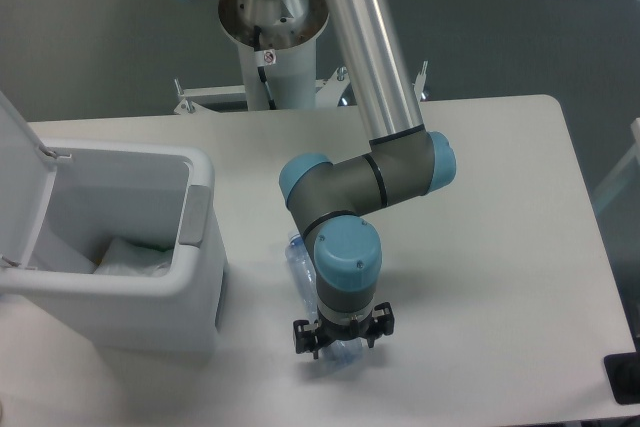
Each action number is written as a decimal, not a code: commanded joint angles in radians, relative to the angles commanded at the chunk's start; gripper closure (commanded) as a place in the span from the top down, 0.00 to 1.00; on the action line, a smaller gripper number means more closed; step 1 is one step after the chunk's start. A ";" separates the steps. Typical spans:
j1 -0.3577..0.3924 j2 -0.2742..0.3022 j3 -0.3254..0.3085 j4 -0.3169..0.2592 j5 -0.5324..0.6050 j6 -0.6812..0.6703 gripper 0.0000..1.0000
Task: Place the trash in the trash can
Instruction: 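Lower the gripper onto the bottle's middle and close on it, then lift the bottle and carry it over the trash bin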
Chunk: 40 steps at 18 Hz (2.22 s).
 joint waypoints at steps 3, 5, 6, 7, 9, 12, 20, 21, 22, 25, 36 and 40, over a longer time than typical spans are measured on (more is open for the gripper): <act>0.000 -0.005 0.008 0.000 0.000 0.002 0.84; 0.000 -0.008 0.011 0.000 0.002 0.000 0.84; 0.000 -0.008 0.012 0.000 0.002 0.000 0.85; 0.000 -0.012 0.018 0.000 0.002 0.000 0.84; -0.002 -0.018 0.022 0.000 0.026 -0.002 0.85; 0.000 -0.018 0.022 0.000 0.028 -0.005 0.78; 0.000 -0.015 0.022 0.000 0.028 -0.002 0.77; 0.000 -0.015 0.022 0.000 0.028 -0.002 0.77; 0.000 -0.015 0.022 -0.002 0.029 -0.002 0.75; 0.000 -0.014 0.018 -0.002 0.029 -0.002 0.70; -0.002 0.001 0.018 -0.002 0.028 0.005 0.66; 0.003 0.073 0.028 0.002 0.026 0.008 0.66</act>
